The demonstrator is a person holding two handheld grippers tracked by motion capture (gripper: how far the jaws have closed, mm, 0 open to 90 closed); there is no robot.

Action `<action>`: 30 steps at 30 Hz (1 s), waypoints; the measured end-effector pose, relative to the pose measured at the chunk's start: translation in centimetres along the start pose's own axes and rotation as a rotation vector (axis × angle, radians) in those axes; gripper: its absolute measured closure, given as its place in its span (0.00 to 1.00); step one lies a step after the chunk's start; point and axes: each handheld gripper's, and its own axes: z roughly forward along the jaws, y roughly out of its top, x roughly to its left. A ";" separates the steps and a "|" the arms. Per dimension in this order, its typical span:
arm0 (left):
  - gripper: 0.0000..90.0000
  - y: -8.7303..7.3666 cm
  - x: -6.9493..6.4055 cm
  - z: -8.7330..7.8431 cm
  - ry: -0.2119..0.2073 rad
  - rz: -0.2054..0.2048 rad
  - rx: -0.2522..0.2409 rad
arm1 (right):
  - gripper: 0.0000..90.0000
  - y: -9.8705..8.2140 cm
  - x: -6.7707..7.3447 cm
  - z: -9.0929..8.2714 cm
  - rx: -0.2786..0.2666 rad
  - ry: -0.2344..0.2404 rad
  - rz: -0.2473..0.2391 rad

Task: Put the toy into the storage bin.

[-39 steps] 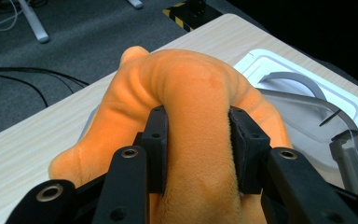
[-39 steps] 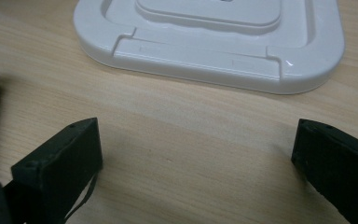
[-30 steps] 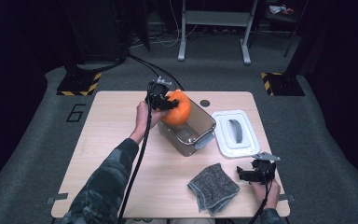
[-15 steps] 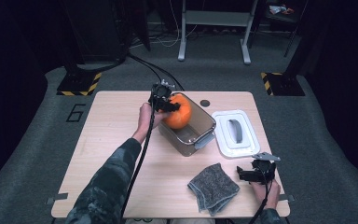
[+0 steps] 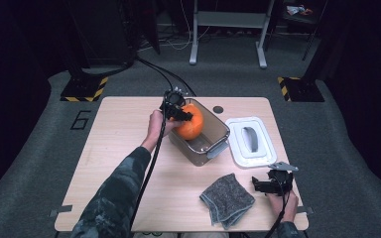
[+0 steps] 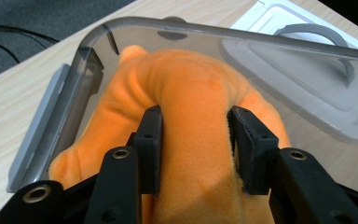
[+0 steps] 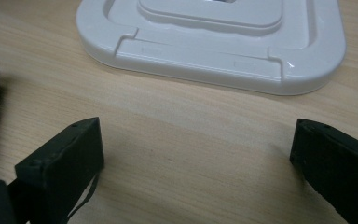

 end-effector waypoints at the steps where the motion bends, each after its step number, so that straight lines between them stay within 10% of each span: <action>1: 0.62 0.0 0.0 0.0 0.000 0.000 0.000 | 0.02 0.0 0.0 0.0 0.000 0.000 0.000; 21: 0.42 -0.5 0.2 2.1 0.017 0.013 0.166 | 0.02 0.0 0.0 0.0 -0.002 0.002 0.001; 30: 0.29 -0.3 0.1 1.1 0.001 0.012 0.117 | 0.02 0.0 0.0 0.0 -0.002 0.001 0.000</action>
